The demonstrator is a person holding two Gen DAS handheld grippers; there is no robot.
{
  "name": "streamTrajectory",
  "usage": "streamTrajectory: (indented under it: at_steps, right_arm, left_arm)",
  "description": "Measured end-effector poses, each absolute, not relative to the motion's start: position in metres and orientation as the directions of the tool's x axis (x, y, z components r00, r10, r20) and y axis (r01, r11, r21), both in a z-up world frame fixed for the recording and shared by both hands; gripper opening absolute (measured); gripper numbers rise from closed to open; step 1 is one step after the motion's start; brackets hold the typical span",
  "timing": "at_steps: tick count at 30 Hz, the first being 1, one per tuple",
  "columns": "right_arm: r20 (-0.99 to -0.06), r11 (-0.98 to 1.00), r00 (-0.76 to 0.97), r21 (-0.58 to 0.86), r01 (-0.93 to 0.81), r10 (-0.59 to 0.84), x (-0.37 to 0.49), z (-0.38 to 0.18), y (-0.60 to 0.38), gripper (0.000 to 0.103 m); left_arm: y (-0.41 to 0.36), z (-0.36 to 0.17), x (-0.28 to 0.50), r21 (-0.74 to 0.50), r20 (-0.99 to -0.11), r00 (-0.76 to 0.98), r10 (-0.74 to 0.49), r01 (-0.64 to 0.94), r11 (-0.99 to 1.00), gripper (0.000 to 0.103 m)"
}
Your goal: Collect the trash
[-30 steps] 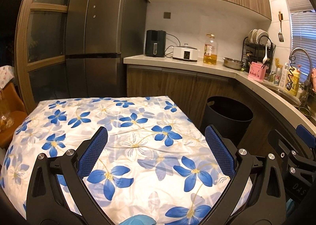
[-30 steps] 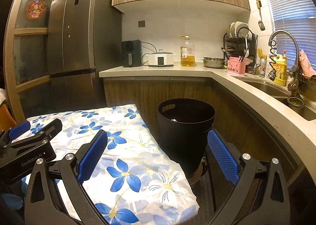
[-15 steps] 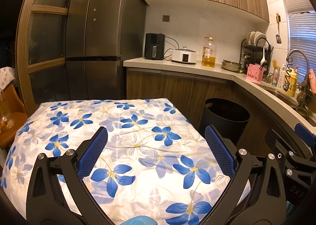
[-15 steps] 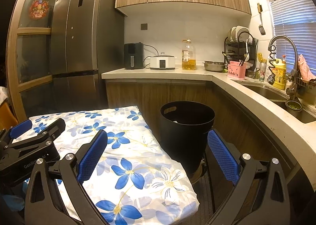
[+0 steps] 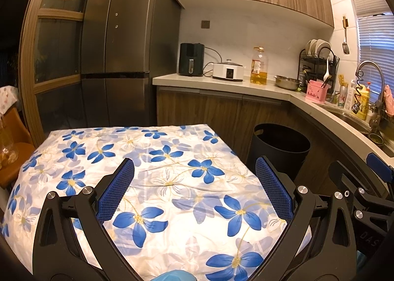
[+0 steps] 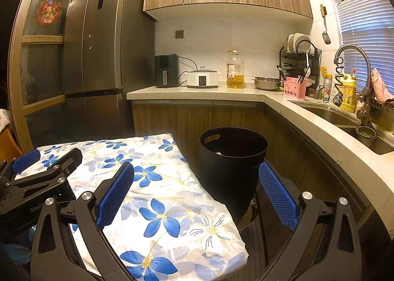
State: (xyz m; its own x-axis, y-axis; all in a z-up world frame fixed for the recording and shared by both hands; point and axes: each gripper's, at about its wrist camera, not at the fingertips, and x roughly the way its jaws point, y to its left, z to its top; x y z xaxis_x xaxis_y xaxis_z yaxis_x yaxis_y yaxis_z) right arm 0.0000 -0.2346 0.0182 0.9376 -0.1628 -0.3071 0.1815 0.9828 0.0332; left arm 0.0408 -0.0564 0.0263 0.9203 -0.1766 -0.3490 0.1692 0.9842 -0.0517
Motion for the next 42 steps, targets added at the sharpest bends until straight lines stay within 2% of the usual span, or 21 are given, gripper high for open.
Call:
streamTrajectory:
  at_steps: [31, 42]
  right_arm:
    - [-0.301, 0.982, 0.939, 0.030, 0.184, -0.167, 0.0001, 0.0223, -0.2352, 0.097]
    - [-0.303, 0.982, 0.938, 0.030, 0.185, -0.167, 0.0006, 0.0228, -0.2352, 0.097]
  left_arm:
    - [-0.0572, 0.0297, 0.0400, -0.047, -0.341, 0.924, -0.175, 0.169, 0.985, 0.097]
    - [-0.0606, 0.0278, 0.0376, 0.008, -0.313, 0.936, -0.160, 0.171, 0.985, 0.097]
